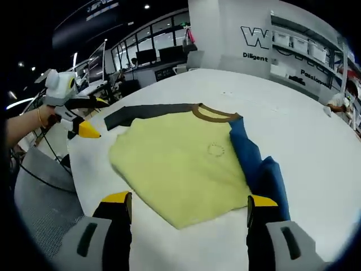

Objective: Fold the garment on the visible template until the final outline fits inside the template.

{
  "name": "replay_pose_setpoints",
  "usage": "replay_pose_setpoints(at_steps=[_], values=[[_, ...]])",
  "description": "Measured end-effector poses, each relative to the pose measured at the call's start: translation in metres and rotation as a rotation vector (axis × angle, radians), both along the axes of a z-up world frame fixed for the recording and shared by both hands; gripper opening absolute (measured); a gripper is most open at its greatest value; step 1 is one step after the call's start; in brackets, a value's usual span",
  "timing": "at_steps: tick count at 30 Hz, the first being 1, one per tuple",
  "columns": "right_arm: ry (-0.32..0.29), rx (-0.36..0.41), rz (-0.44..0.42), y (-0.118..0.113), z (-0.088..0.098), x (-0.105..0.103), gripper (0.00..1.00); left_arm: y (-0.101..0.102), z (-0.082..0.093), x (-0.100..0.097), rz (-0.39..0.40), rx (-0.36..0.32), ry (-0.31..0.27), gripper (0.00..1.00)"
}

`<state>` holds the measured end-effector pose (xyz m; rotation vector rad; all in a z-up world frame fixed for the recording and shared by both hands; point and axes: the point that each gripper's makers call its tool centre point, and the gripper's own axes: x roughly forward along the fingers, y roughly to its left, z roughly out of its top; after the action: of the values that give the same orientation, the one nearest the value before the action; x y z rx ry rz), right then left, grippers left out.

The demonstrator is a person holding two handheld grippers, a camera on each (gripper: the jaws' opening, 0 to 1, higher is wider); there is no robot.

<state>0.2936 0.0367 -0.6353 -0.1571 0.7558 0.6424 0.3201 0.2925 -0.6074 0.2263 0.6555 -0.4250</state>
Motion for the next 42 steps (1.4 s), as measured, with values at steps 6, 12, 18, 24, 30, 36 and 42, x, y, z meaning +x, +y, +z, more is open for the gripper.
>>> replay_pose_setpoints(at_steps=[6,12,18,24,30,36,42], values=[[-0.006,-0.020,0.019,-0.001,-0.008,-0.006,0.78,-0.013,-0.012,-0.017,-0.045,-0.012,0.026,0.94],[-0.002,-0.035,0.041,0.003,-0.020,-0.016,0.69,-0.025,-0.027,-0.029,-0.107,0.039,0.055,0.78],[-0.027,-0.081,0.078,0.003,-0.028,-0.019,0.57,-0.025,-0.039,-0.029,-0.122,0.096,0.066,0.64],[-0.040,-0.099,0.079,0.002,-0.033,-0.017,0.44,-0.023,-0.044,-0.029,-0.095,0.076,0.085,0.54],[-0.044,-0.126,0.090,0.000,-0.037,-0.016,0.35,-0.026,-0.048,-0.031,-0.091,0.078,0.097,0.48],[-0.048,-0.144,0.103,0.001,-0.040,-0.016,0.26,-0.030,-0.056,-0.032,-0.112,0.110,0.106,0.39],[-0.050,-0.150,0.112,0.001,-0.041,-0.018,0.19,-0.030,-0.057,-0.035,-0.092,0.084,0.129,0.36]])
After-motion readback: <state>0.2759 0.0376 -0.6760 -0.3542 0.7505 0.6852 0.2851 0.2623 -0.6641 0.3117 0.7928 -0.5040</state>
